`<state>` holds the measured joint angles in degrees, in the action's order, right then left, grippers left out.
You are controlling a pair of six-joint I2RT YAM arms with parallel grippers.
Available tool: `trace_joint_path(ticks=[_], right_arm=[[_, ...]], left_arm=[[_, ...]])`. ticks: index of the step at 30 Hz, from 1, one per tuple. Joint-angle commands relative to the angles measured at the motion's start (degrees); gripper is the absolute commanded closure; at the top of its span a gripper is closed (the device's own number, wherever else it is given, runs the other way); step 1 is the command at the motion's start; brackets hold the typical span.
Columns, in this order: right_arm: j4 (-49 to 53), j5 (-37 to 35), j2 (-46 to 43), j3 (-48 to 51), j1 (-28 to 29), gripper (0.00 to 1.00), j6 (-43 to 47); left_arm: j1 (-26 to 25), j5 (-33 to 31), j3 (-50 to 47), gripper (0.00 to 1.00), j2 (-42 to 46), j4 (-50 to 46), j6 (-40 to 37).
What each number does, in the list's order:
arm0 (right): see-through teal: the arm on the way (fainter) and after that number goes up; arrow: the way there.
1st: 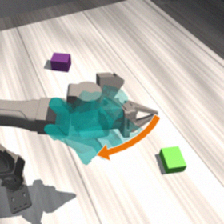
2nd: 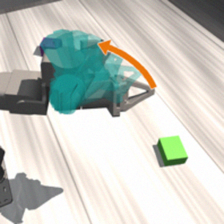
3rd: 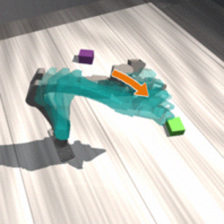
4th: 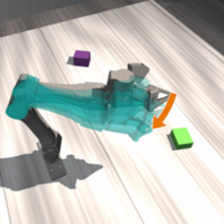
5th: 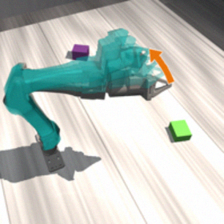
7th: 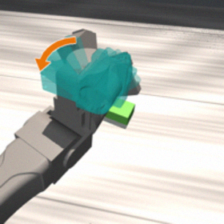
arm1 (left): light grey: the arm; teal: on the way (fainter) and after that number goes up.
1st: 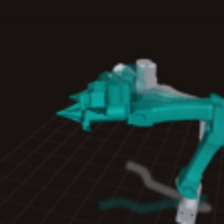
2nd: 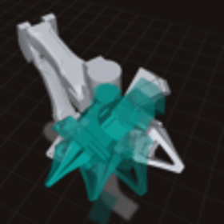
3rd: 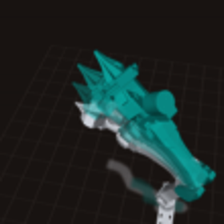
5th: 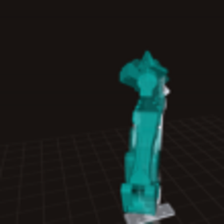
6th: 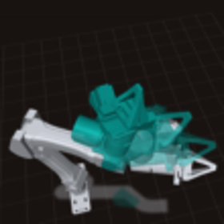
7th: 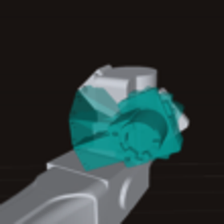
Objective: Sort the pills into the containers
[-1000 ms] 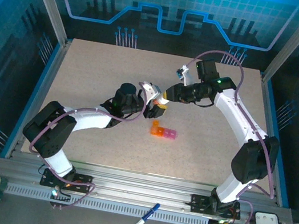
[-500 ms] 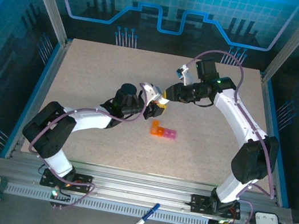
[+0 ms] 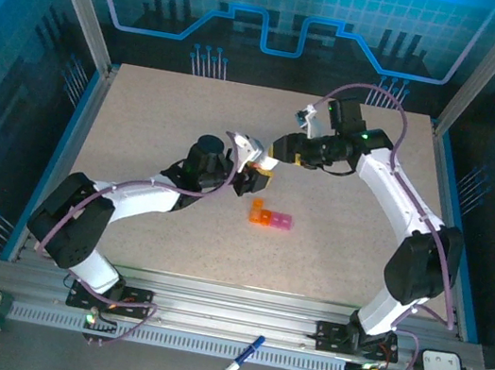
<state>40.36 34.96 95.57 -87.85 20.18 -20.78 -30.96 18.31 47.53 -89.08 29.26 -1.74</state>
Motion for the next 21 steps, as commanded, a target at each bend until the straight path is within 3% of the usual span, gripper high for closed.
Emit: trace_joint_path(ticks=[1, 4, 10, 14, 21], right_arm=[[-4.7, 1.3, -6.0, 3.7, -3.0, 0.25, -4.3], [-11.7, 1.5, -10.5, 9.5, -4.9, 0.19, -10.3], [-21.5, -3.3, -14.7, 16.4, -3.9, 0.17, -19.2], [-24.0, -7.3, -15.3, 17.7, -2.5, 0.16, -21.4], [-25.6, -7.6, -12.6, 16.0, -0.1, 0.16, -22.5]], left_arm=[[0.6, 0.8, 2.4, 1.0, 2.4, -2.4, 1.9], [0.8, 1.2, 2.8, 1.0, 2.9, -3.5, 2.3], [0.8, 3.2, 4.3, 1.0, 3.3, -5.4, 3.2], [0.8, 4.1, 5.0, 1.0, 3.3, -6.2, 3.5], [0.8, 5.1, 5.7, 1.0, 3.1, -7.1, 4.0]])
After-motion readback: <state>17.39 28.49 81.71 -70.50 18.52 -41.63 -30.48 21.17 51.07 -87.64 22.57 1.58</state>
